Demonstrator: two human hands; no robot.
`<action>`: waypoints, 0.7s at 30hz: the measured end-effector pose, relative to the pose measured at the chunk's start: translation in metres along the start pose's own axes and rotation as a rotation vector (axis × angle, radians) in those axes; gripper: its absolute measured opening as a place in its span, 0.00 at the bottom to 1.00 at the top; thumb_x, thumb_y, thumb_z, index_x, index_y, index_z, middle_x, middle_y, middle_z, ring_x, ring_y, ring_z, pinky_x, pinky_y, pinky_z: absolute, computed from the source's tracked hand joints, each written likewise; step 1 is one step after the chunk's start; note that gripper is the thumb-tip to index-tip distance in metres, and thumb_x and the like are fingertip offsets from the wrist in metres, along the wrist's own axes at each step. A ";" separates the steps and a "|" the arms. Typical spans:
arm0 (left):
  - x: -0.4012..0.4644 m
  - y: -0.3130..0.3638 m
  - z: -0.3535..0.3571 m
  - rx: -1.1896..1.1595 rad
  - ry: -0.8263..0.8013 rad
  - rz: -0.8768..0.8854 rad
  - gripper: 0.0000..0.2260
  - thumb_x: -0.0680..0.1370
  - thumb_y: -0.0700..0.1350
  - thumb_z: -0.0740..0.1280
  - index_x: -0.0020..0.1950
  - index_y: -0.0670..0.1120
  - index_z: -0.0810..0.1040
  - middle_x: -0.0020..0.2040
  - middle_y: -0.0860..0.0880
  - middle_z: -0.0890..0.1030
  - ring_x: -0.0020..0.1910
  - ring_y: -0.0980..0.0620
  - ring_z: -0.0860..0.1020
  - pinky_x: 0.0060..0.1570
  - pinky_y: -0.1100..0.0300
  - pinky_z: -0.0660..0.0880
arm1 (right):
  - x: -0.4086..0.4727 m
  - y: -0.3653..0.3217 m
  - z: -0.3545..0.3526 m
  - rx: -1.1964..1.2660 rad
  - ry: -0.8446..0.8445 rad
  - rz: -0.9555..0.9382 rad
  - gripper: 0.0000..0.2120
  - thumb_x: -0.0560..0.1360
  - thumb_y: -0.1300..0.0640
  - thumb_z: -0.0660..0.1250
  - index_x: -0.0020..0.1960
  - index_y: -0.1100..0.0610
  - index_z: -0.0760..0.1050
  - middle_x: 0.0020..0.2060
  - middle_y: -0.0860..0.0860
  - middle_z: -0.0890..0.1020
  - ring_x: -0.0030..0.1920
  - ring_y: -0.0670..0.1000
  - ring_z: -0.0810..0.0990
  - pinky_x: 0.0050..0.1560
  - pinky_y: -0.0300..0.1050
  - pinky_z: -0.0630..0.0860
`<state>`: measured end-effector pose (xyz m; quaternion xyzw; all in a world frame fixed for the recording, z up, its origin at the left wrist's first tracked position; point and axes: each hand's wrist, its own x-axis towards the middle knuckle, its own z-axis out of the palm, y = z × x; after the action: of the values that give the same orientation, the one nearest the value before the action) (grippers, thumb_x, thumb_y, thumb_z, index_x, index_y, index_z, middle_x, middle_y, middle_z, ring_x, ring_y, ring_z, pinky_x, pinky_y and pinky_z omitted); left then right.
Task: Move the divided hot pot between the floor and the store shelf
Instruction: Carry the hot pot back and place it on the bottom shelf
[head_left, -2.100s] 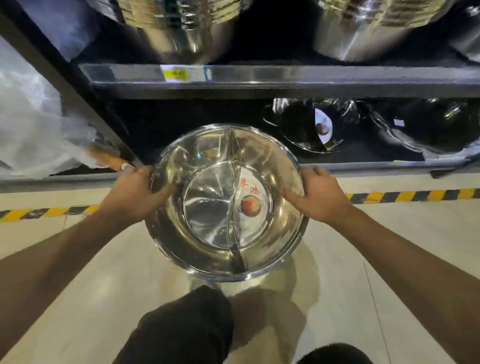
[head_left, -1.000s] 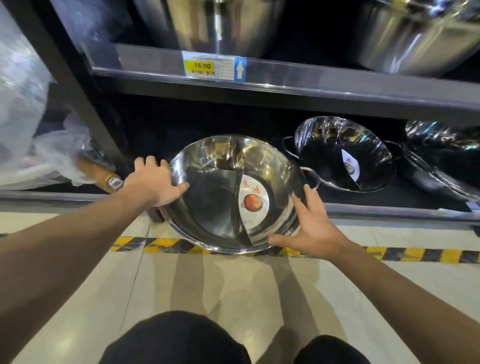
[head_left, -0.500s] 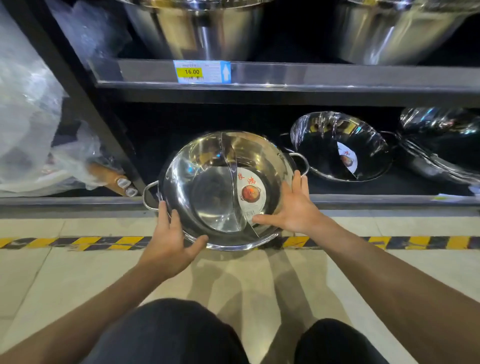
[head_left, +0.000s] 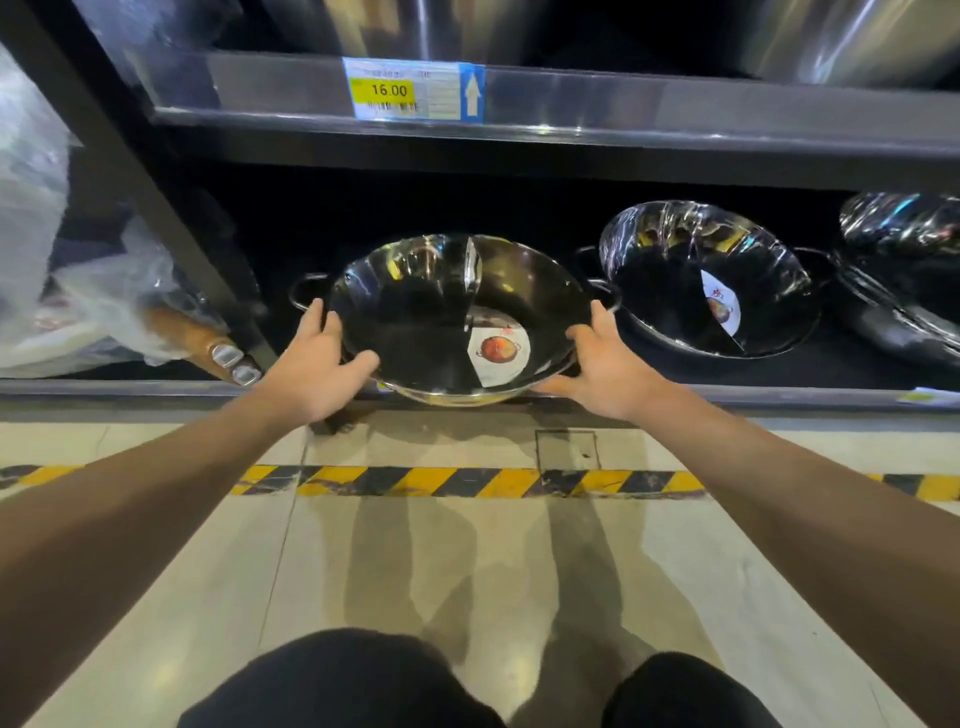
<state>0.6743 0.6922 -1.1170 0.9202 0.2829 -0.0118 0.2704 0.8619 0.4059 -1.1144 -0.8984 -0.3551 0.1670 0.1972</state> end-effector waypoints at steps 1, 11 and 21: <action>0.008 -0.003 0.001 0.000 0.003 -0.012 0.35 0.77 0.60 0.58 0.80 0.48 0.52 0.80 0.49 0.41 0.78 0.51 0.45 0.71 0.55 0.52 | 0.008 -0.004 0.000 -0.016 -0.004 0.010 0.37 0.73 0.38 0.72 0.73 0.57 0.68 0.77 0.53 0.50 0.77 0.59 0.55 0.77 0.55 0.60; 0.057 -0.011 0.026 -0.031 -0.045 -0.055 0.37 0.78 0.60 0.60 0.80 0.48 0.46 0.79 0.47 0.35 0.77 0.43 0.55 0.72 0.56 0.52 | 0.073 -0.023 0.006 -0.218 -0.047 0.207 0.39 0.80 0.52 0.68 0.82 0.54 0.48 0.81 0.64 0.45 0.81 0.63 0.48 0.75 0.63 0.61; 0.030 0.005 0.017 -0.022 0.068 -0.084 0.25 0.77 0.59 0.61 0.70 0.49 0.65 0.71 0.44 0.62 0.64 0.39 0.69 0.58 0.44 0.73 | 0.056 -0.027 0.005 -0.183 -0.128 0.234 0.48 0.74 0.48 0.74 0.81 0.50 0.46 0.80 0.58 0.55 0.77 0.61 0.62 0.69 0.60 0.70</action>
<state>0.7041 0.6959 -1.1342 0.9043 0.3306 0.0112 0.2699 0.8831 0.4644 -1.1146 -0.9354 -0.2734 0.2128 0.0707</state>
